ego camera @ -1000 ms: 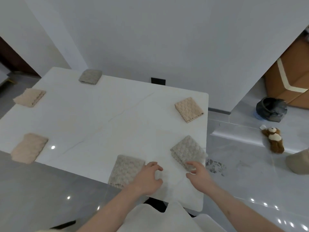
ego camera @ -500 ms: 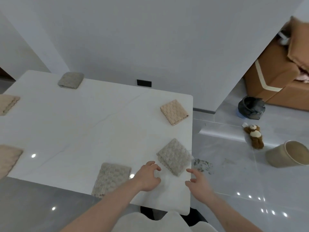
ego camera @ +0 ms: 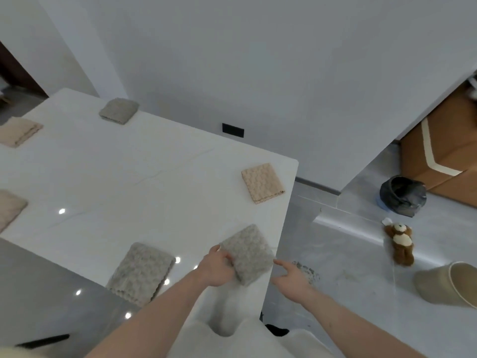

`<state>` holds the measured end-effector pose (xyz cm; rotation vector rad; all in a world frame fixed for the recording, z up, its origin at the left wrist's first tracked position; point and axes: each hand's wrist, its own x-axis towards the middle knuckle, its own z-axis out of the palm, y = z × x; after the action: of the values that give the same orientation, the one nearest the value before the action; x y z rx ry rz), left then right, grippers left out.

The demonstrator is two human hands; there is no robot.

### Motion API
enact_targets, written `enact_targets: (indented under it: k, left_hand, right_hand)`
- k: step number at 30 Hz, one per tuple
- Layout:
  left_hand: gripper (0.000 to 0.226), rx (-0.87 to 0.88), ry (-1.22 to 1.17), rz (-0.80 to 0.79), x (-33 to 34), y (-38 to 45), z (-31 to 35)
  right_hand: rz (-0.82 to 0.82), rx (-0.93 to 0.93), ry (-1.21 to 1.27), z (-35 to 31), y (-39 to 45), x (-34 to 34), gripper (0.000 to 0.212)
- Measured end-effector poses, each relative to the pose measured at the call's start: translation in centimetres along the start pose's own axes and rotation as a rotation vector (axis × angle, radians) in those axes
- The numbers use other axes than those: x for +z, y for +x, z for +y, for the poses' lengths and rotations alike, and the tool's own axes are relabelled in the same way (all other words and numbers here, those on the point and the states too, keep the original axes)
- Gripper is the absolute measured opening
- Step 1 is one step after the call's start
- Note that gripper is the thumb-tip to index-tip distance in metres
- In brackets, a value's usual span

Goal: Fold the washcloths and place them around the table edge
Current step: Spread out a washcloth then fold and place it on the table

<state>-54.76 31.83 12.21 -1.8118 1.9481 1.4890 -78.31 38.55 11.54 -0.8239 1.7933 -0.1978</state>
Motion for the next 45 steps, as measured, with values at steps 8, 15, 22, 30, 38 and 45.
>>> enact_targets:
  k: [8,15,22,30,38,45]
  left_hand:
    - [0.043,-0.215,-0.428,-0.001,2.7,1.3,0.0]
    - [0.051,-0.258,-0.403,-0.044,4.1,1.4,1.2]
    - [0.021,-0.162,-0.513,0.094,5.2,0.7,2.1]
    - [0.032,-0.155,-0.455,0.078,7.4,-0.2,2.2]
    - [0.033,-0.099,-0.292,0.193,7.4,0.6,2.2]
    - [0.040,-0.199,-0.194,0.137,4.7,2.2,2.5]
  right_hand:
    - [-0.102,0.039,0.133,-1.3,2.7,-0.7,0.047]
    - [-0.161,-0.011,0.009,-1.7,3.6,-0.6,0.054]
    - [-0.091,-0.161,-0.089,-1.9,3.7,-1.9,0.060]
    - [-0.067,-0.367,-0.358,-2.0,5.0,-4.1,0.062]
    - [-0.090,-0.423,-0.434,-1.3,4.6,-4.0,0.069]
    - [-0.203,-0.333,-0.541,-1.4,5.1,-3.8,0.073]
